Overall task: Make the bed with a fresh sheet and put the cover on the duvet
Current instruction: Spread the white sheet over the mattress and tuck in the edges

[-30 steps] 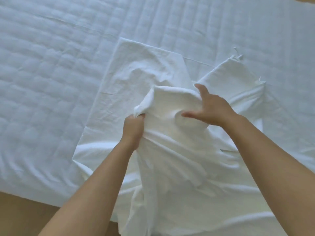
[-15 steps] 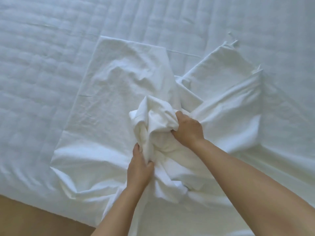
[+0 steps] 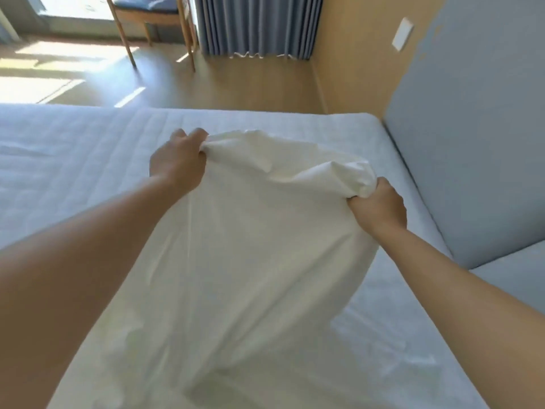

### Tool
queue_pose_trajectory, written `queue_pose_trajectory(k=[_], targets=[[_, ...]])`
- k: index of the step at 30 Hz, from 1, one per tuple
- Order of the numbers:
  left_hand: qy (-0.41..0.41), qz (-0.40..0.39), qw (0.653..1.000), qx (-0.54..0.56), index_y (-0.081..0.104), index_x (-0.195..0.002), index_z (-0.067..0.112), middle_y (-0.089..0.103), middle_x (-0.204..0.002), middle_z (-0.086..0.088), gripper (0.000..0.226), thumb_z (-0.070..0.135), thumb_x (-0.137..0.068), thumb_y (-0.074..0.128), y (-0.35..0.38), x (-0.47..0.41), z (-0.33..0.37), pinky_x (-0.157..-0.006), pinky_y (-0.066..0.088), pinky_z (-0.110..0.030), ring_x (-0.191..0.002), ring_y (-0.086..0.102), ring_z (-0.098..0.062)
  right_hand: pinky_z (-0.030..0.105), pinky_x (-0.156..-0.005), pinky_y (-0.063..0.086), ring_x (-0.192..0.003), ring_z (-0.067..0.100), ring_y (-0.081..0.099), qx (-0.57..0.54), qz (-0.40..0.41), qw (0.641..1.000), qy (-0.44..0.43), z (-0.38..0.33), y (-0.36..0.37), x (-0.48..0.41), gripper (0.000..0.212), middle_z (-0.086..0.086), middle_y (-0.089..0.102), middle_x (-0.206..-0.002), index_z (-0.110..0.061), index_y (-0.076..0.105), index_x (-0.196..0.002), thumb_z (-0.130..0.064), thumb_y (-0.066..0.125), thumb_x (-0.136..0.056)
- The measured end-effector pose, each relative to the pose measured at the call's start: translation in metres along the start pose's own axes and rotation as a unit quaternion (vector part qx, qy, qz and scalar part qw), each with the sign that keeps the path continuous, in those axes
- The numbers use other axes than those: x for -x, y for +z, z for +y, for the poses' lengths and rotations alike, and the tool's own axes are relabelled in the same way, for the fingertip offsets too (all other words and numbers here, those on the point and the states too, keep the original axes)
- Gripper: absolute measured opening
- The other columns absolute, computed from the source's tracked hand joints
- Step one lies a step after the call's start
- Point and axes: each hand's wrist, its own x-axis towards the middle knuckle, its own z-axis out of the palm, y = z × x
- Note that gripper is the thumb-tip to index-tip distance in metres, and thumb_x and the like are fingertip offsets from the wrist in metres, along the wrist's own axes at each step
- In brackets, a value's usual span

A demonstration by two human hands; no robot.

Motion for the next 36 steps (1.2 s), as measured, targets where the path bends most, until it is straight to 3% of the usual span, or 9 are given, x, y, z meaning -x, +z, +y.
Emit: queue_pose_trajectory(k=[5, 8, 12, 15, 19, 27, 31, 34, 36], targets=[[0.113, 0.122, 0.986, -0.009, 0.045, -0.123, 0.012, 0.044, -0.118, -0.022, 0.032, 0.006, -0.091, 0.044, 0.005, -0.137, 0.146, -0.083, 0.040, -0.048, -0.109, 0.045, -0.042, 0.030, -0.054, 0.029, -0.061, 0.022, 0.042, -0.016, 0.170, 0.985, -0.002, 0.022, -0.068, -0.126, 0.025, -0.006, 0.043, -0.071, -0.017, 0.040, -0.092, -0.030, 0.058, -0.081], [0.110, 0.153, 0.982, 0.004, 0.027, -0.142, 0.017, 0.036, -0.135, -0.018, 0.058, 0.002, -0.089, 0.048, 0.049, -0.193, 0.209, -0.108, 0.026, -0.047, -0.127, 0.032, -0.037, 0.035, -0.061, 0.039, -0.088, 0.032, 0.055, -0.046, 0.241, 0.969, 0.000, 0.031, -0.091, -0.217, 0.046, 0.007, 0.050, -0.108, -0.016, 0.037, -0.119, -0.030, 0.062, -0.082], [0.061, -0.009, 0.998, -0.022, -0.010, -0.150, 0.025, -0.013, -0.159, -0.005, 0.075, 0.039, -0.096, 0.040, 0.214, -0.182, 0.230, -0.116, -0.006, -0.047, -0.145, -0.013, -0.028, 0.062, -0.110, 0.005, -0.144, 0.034, -0.015, 0.122, -0.009, 0.992, 0.034, 0.094, -0.004, -0.283, 0.120, 0.007, -0.024, -0.156, -0.031, -0.026, -0.144, -0.071, 0.061, -0.072], [0.017, -0.217, 0.972, -0.094, -0.006, -0.150, 0.035, -0.016, -0.158, -0.005, 0.072, 0.067, -0.090, 0.019, 0.365, -0.118, 0.189, -0.113, -0.003, -0.058, -0.144, -0.015, -0.031, 0.064, -0.109, -0.007, -0.142, 0.031, -0.024, 0.134, -0.106, 0.985, 0.028, 0.189, 0.135, -0.267, 0.104, 0.004, -0.027, -0.156, -0.039, -0.022, -0.145, -0.086, 0.035, -0.071], [0.012, -0.168, 0.980, -0.108, -0.002, -0.147, 0.043, -0.007, -0.159, -0.002, 0.082, 0.074, -0.071, -0.005, 0.463, -0.118, 0.153, -0.108, 0.003, -0.063, -0.145, -0.006, -0.033, 0.066, -0.102, -0.011, -0.144, 0.028, -0.014, 0.196, 0.024, 0.979, -0.044, 0.225, 0.219, -0.324, 0.091, 0.005, -0.005, -0.159, -0.043, -0.001, -0.146, -0.086, 0.018, -0.069], [0.023, -0.185, 0.982, -0.035, 0.011, -0.148, 0.041, -0.003, -0.160, 0.004, 0.060, 0.062, -0.092, 0.021, 0.441, -0.157, 0.177, -0.112, -0.003, -0.056, -0.146, -0.009, -0.023, 0.070, -0.103, 0.003, -0.144, 0.030, 0.002, 0.228, 0.103, 0.965, -0.071, 0.209, 0.225, -0.382, 0.070, 0.008, 0.012, -0.156, -0.036, 0.012, -0.148, -0.068, 0.027, -0.088], [0.105, -0.298, 0.948, 0.042, 0.017, -0.134, 0.066, 0.002, -0.155, 0.025, 0.085, 0.097, -0.055, 0.012, 0.394, -0.070, 0.151, -0.117, 0.004, -0.041, -0.143, -0.006, 0.001, 0.066, -0.106, 0.008, -0.143, 0.032, 0.011, 0.204, 0.167, 0.960, -0.091, 0.201, 0.220, -0.370, 0.072, 0.014, 0.017, -0.155, -0.025, 0.011, -0.152, -0.052, 0.040, -0.092], [0.183, -0.228, 0.954, -0.068, 0.047, -0.136, 0.033, 0.050, -0.141, -0.001, 0.094, 0.081, -0.058, 0.032, 0.390, -0.002, 0.136, -0.091, 0.043, -0.057, -0.127, 0.048, -0.030, 0.057, -0.110, 0.006, -0.141, 0.030, 0.016, 0.179, 0.161, 0.966, -0.093, 0.197, 0.215, -0.359, 0.067, 0.014, 0.018, -0.154, -0.018, 0.012, -0.152, -0.036, 0.041, -0.094], [0.149, -0.210, 0.966, -0.025, 0.038, -0.141, 0.029, 0.043, -0.145, -0.004, 0.090, 0.072, -0.062, 0.033, 0.399, 0.001, 0.137, -0.103, 0.032, -0.054, -0.135, 0.036, -0.029, 0.050, -0.111, 0.010, -0.137, 0.029, 0.024, 0.156, 0.154, 0.968, -0.120, 0.188, 0.210, -0.342, 0.061, 0.014, 0.025, -0.151, -0.014, 0.022, -0.149, -0.027, 0.041, -0.092]])
